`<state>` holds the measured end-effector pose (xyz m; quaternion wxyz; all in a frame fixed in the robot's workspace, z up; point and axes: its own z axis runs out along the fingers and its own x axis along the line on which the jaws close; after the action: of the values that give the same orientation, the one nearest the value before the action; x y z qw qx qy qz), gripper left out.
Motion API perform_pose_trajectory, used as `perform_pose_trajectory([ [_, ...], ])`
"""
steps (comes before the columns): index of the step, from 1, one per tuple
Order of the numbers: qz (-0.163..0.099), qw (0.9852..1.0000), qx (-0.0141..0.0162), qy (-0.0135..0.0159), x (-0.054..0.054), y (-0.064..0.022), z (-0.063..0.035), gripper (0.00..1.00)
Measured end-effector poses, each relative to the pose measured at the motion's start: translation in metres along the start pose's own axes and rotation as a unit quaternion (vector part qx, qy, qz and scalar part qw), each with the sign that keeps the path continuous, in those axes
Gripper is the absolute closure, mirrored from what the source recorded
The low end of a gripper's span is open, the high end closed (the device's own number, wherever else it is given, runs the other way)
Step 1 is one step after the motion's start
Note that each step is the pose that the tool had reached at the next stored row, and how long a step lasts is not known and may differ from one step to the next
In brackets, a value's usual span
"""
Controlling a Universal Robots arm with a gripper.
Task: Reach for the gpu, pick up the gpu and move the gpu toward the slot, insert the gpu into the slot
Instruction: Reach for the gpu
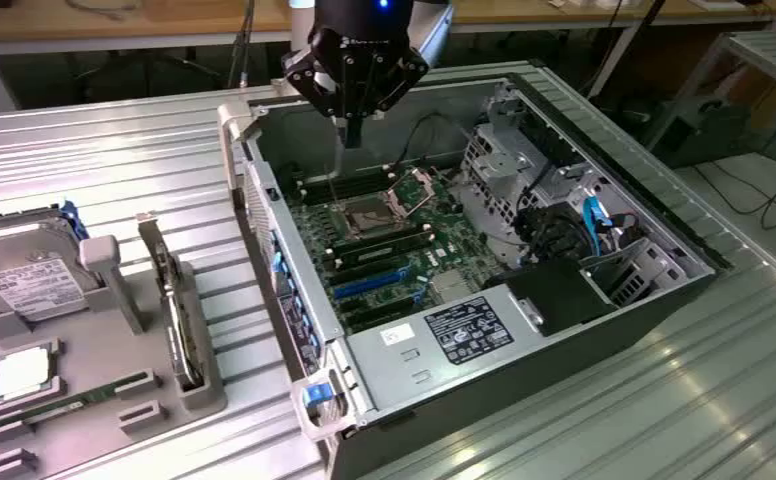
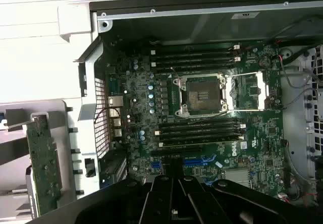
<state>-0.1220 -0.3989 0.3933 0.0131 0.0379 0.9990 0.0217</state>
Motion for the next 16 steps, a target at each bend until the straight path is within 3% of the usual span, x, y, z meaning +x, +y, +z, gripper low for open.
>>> perform_pose_trajectory([
  [16, 0.000, 1.0000, 0.0000, 0.0000, 0.017, -0.0013, -0.0005, 0.89],
])
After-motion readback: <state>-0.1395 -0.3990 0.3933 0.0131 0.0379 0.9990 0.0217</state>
